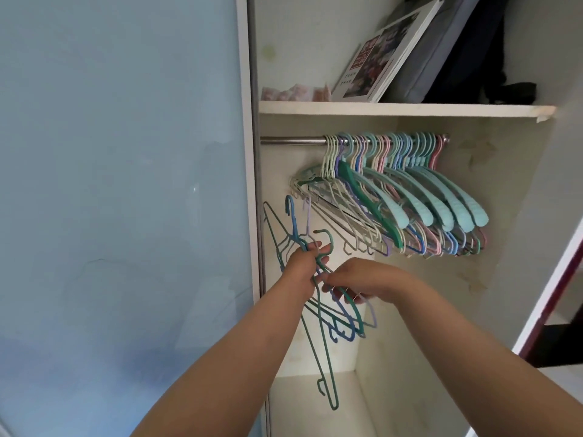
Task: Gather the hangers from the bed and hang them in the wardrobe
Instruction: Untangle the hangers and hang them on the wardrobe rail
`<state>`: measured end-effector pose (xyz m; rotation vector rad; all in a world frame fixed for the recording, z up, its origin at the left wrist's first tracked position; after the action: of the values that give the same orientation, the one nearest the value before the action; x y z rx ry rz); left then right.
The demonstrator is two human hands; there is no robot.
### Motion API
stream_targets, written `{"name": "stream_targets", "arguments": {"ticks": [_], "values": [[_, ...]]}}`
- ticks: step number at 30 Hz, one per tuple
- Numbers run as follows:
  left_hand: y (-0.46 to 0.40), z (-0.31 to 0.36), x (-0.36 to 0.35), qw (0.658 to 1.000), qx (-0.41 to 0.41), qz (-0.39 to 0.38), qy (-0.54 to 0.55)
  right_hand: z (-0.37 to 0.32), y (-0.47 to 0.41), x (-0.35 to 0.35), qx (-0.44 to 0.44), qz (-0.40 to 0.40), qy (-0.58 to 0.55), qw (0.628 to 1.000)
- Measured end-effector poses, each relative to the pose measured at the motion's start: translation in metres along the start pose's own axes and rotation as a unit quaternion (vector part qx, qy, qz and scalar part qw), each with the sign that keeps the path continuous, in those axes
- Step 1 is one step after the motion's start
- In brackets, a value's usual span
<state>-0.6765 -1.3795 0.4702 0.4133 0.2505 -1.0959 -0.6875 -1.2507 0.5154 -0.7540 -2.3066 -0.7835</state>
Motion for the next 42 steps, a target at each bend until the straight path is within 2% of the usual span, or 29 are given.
{"name": "stream_targets", "arguments": {"ticks": [4, 11, 15, 23, 27, 33, 42], "values": [[0.001, 0.008, -0.005, 1.000, -0.017, -0.013, 0.003, 0.004, -0.001, -0.010, 0.038, 0.023, -0.166, 0.985], [0.010, 0.024, -0.007, 0.996, -0.018, -0.019, 0.083, 0.000, 0.004, -0.011, 0.033, 0.075, -0.256, 0.963], [0.015, 0.028, -0.002, 0.998, -0.020, -0.006, 0.060, 0.003, 0.007, -0.008, 0.038, 0.082, -0.260, 0.961], [0.014, 0.020, 0.013, 0.999, -0.005, 0.042, 0.018, 0.008, -0.002, 0.003, 0.022, 0.148, -0.257, 0.955], [0.014, 0.020, 0.016, 0.997, 0.014, 0.060, 0.047, -0.009, -0.007, 0.015, 0.016, 0.145, -0.258, 0.955], [0.016, 0.027, 0.016, 0.994, 0.000, 0.077, 0.073, -0.045, -0.015, 0.039, 0.048, 0.133, -0.284, 0.948], [0.013, 0.028, 0.016, 0.993, -0.009, 0.114, 0.032, -0.077, -0.053, 0.073, 0.066, 0.093, -0.305, 0.946]]}}
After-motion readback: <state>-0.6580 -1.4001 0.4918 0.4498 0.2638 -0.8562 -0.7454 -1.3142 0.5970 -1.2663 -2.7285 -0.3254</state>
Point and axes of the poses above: each hand's wrist, its own y-axis away from the middle knuckle, its own x-axis out of the back of the hand, z = x × y, the point moved 1 cm from there along -y, towards the middle knuckle, and after that the axes turned 2 degrees about -z, right-handed, at the moved point
